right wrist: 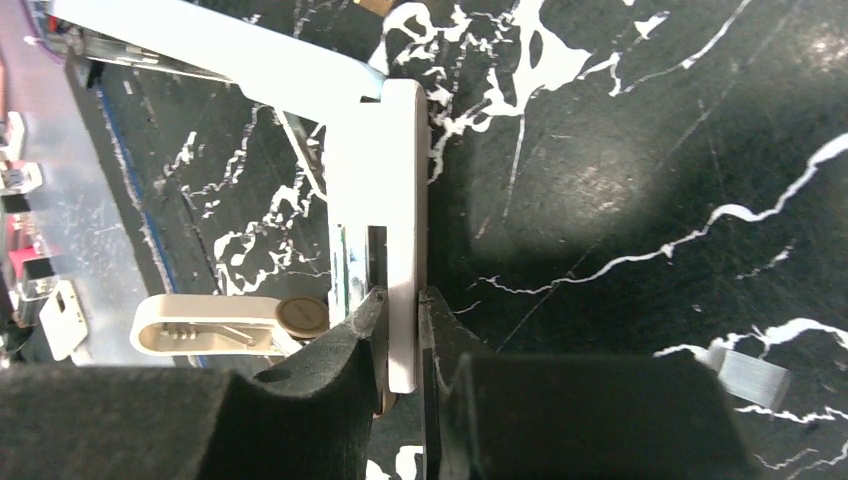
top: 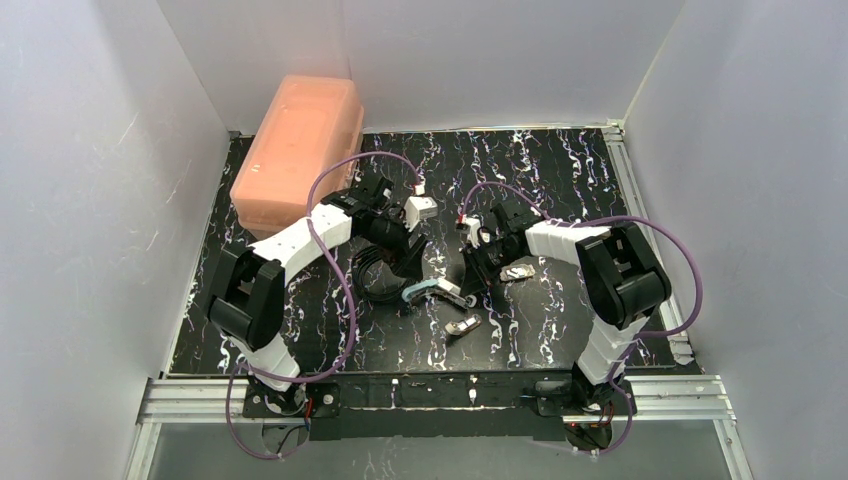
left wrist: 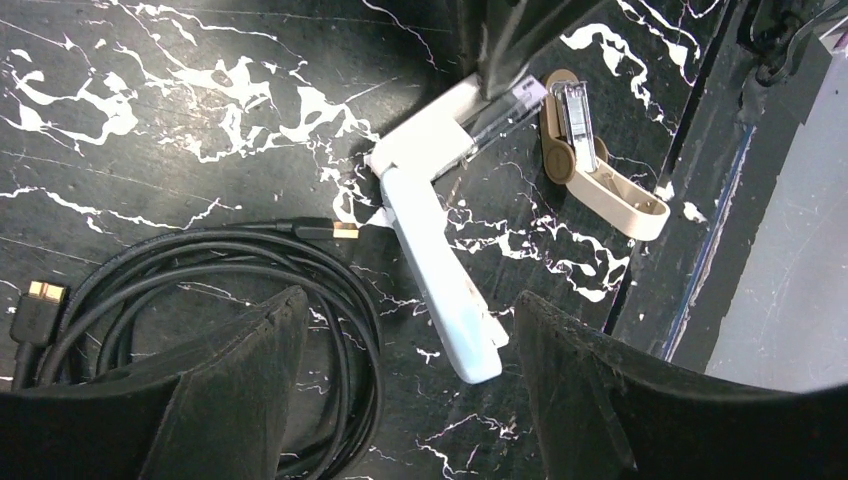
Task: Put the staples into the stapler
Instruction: Close the stapler at the center of the board.
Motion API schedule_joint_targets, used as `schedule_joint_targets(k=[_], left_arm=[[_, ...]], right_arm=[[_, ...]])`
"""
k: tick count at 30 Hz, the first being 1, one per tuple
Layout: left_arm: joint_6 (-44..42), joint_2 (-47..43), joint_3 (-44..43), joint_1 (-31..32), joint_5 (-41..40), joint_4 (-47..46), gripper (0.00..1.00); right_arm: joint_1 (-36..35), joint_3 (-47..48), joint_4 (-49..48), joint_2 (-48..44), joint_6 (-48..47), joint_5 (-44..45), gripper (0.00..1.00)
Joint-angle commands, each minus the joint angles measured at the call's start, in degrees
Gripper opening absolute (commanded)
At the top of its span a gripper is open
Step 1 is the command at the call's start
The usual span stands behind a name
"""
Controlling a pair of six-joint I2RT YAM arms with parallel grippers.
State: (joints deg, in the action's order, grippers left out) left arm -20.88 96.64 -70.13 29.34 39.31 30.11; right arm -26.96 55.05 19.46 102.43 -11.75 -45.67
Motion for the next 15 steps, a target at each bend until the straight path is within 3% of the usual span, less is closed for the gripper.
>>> schedule_joint_targets(k=[1, 15], left_arm=[[-2.1, -3.2, 1.0, -0.1, 1.6, 3.4, 0.73], [-1.0, -3.2, 1.4, 0.0, 2.5, 2.9, 0.73]], right_arm=[[0.2, 1.2, -0.3, 2.0, -0.7, 4.5, 0.24], [0.5, 1.7, -0.3, 3.0, -1.0, 4.7, 0.24]])
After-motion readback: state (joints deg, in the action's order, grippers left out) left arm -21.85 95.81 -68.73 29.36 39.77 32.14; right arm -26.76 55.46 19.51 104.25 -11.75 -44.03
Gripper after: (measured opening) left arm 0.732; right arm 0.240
